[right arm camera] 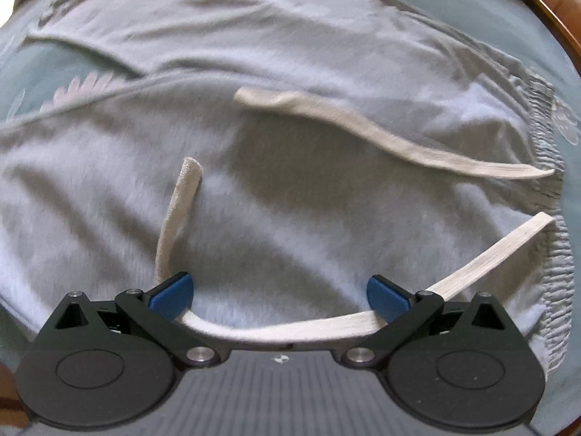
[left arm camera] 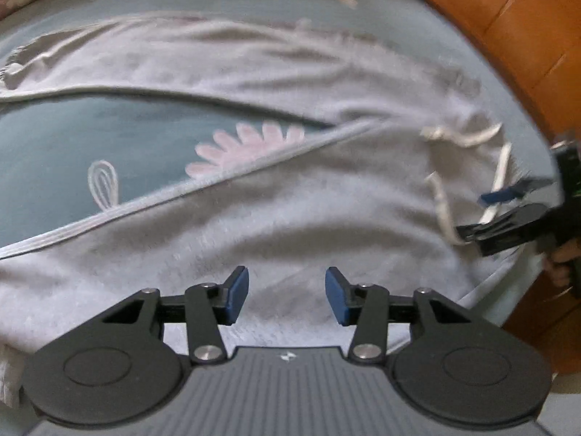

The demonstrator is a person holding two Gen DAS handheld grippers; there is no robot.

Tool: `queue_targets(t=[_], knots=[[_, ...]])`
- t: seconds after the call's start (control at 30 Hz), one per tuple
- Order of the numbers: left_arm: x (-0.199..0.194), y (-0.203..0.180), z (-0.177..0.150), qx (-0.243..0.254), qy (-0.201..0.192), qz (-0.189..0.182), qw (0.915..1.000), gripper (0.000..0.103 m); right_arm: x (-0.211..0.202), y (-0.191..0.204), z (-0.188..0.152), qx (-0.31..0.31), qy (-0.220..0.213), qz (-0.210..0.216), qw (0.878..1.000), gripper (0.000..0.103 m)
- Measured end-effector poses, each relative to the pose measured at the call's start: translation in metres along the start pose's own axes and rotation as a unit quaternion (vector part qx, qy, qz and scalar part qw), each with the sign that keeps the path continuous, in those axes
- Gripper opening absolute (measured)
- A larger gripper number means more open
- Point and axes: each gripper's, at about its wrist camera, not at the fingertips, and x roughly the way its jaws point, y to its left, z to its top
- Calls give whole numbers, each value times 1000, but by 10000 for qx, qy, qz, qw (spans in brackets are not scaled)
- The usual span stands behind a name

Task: Fold clothes
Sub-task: 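Fold the held sweatpants edge with the left gripper over the leg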

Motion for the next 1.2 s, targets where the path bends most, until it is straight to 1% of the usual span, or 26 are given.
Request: queue_targets(t=[0.03,0.07,0.1,0.17,0.23,0.33,0.37,0.5,0.6,0.7,0.8,0.9,0.97,1.03,1.07,1.1,1.13,1.17,1.2], knots=[[5,1,-3,-2,134,19,9999,46,0,-1,-3,-14,-24,21,10000,103],[10,4,-10,-47,371,107,9992,46,-1,-3,-6,6,-35,63,10000,103],[10,4,-16,-8,452,154,9989,45,-1,-4,-8,27,-45,104,9999,103],[8,2,-28,94,575,237,9980,47,-4,-7,-13,-12,-67,141,9999,103],[5,1,-29,157,685,281,9971,47,-6,-9,-15,-64,-67,163,9998,103],[-3,6,-21,-107,595,332,9976,47,-13,-7,-12,-112,-123,206,9996,103],[-5,8,-18,-183,565,337,9977,47,-18,-6,-10,-173,-235,225,9993,103],[-10,8,-10,-286,388,628,9969,47,-37,11,3,-715,-675,370,9945,103],[-20,22,-11,-714,280,828,9936,48,-43,31,14,-1201,-875,599,9871,103],[-33,45,-20,-1388,186,982,9853,48,-39,61,24,-1582,-906,901,9791,103],[-47,74,-36,-2093,29,1186,9706,48,-37,91,28,-1793,-864,1330,9709,103],[-59,105,-57,-2757,-56,1398,9510,48,-38,128,31,-2139,-949,1610,9588,103],[-67,125,-73,-3188,-163,1479,9361,47,-39,154,34,-2404,-999,1736,9498,103],[-74,143,-88,-3519,-327,1525,9230,45,-40,179,37,-2647,-1037,1814,9414,103],[-77,152,-96,-3710,-390,1533,9150,44,-42,189,39,-2727,-1052,1848,9383,103],[-79,161,-104,-3905,-452,1540,9065,44,-44,197,39,-2782,-1052,1904,9356,103],[-82,173,-116,-4237,-607,1418,8926,44,-46,205,40,-2826,-1046,1970,9330,103],[-85,182,-127,-4571,-770,1240,8774,44,-46,211,41,-2857,-1023,2010,9314,103],[-87,190,-138,-4941,-958,981,8585,44,-46,217,41,-2883,-992,2038,9303,103]])
